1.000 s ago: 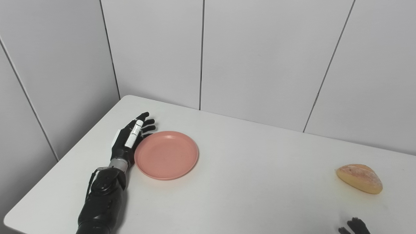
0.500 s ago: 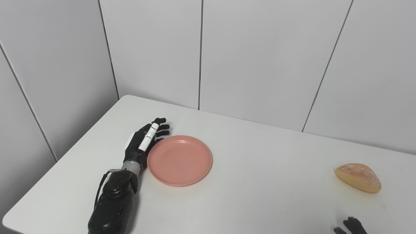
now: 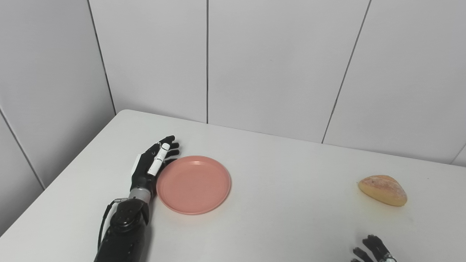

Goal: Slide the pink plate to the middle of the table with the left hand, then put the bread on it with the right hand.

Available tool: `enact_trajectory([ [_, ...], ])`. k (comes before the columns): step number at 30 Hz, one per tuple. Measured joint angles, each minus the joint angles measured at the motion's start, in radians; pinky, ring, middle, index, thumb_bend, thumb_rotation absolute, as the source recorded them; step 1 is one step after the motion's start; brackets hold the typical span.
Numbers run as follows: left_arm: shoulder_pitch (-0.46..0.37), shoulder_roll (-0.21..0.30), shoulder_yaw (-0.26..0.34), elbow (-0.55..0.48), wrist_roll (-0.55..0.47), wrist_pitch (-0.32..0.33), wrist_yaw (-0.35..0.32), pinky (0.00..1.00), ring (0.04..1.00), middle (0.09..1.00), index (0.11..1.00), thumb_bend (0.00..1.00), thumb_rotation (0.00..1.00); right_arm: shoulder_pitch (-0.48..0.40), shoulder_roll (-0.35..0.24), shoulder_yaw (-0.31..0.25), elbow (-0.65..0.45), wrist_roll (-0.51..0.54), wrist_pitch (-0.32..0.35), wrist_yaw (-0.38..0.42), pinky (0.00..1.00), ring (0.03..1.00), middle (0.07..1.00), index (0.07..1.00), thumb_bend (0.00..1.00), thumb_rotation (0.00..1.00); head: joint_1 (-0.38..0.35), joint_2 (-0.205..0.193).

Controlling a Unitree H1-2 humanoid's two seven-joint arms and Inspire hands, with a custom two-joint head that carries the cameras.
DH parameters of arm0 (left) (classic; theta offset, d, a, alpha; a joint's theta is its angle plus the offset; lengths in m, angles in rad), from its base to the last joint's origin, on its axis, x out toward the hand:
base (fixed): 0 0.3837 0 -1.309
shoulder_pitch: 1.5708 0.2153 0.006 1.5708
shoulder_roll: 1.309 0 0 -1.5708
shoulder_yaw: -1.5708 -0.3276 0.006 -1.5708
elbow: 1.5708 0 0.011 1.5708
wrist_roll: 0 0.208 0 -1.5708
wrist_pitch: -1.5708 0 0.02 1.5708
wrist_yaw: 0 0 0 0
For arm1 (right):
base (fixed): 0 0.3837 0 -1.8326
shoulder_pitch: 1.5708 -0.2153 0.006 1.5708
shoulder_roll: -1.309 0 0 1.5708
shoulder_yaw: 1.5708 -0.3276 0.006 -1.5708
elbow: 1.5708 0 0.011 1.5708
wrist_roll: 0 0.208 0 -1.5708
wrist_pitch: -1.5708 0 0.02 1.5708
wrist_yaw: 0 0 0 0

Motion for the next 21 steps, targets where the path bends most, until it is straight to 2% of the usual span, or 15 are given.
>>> enact_trajectory([
  [4, 0.011, -0.024, 0.0, -0.009, 0.004, -0.024, 0.021, 0.69, 0.755, 0.729, 0.779, 0.73, 0.71, -0.001, 0.006, 0.008, 0.0, -0.003, 0.0, 0.0, 0.79, 0.798, 0.875, 0.839, 0.77, 0.8, -0.006, 0.005],
  [10, 0.044, -0.07, -0.008, -0.08, 0.004, 0.0, 0.042, 0.68, 0.742, 0.724, 0.753, 0.7, 0.67, 0.001, 0.014, 0.02, -0.004, -0.012, 0.004, -0.009, 0.79, 0.798, 0.87, 0.832, 0.77, 0.78, -0.038, 0.014],
  [21, 0.041, -0.08, -0.016, -0.078, 0.016, 0.001, 0.041, 0.67, 0.741, 0.72, 0.764, 0.71, 0.65, 0.004, 0.039, 0.06, -0.028, -0.046, 0.044, -0.03, 0.77, 0.787, 0.866, 0.838, 0.78, 0.78, -0.107, 0.029],
])
